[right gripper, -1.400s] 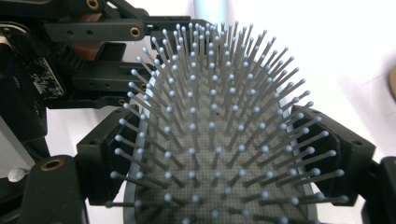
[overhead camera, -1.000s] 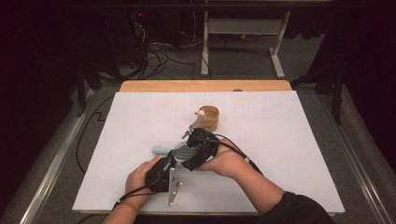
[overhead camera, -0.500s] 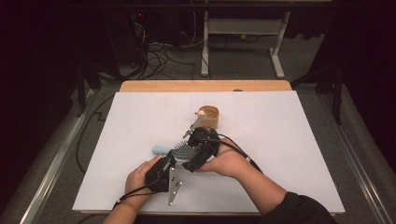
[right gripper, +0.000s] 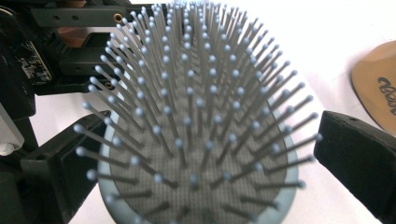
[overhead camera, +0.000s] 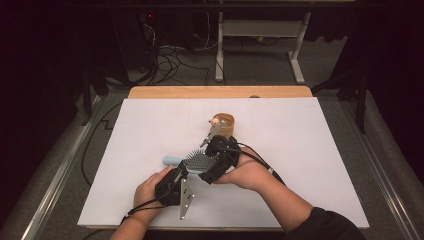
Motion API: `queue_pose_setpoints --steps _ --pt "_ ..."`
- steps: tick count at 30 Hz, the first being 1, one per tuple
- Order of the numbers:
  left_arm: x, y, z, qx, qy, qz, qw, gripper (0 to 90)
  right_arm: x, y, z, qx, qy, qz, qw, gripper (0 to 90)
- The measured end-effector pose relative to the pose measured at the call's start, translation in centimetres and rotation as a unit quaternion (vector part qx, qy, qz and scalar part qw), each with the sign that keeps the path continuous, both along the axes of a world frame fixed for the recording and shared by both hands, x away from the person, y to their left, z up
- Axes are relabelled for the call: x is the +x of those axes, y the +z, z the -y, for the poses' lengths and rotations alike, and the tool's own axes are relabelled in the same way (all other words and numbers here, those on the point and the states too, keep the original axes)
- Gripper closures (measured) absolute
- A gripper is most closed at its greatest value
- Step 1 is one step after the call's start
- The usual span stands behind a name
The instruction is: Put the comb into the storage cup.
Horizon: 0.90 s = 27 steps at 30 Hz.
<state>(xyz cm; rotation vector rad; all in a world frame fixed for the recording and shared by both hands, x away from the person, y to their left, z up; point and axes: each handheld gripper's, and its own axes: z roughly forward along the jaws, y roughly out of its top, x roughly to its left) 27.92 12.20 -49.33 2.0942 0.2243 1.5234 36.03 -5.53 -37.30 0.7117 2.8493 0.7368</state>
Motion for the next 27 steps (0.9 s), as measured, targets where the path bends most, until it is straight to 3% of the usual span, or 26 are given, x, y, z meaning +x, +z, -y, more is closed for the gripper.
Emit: queue_pose_setpoints --steps 27 --pt "0.2 0.1 -0.1 -0.013 0.005 0.000 0.9999 77.4 -0.7 0.3 1.9 -0.010 -0.009 0.012 0.9998 0.2"
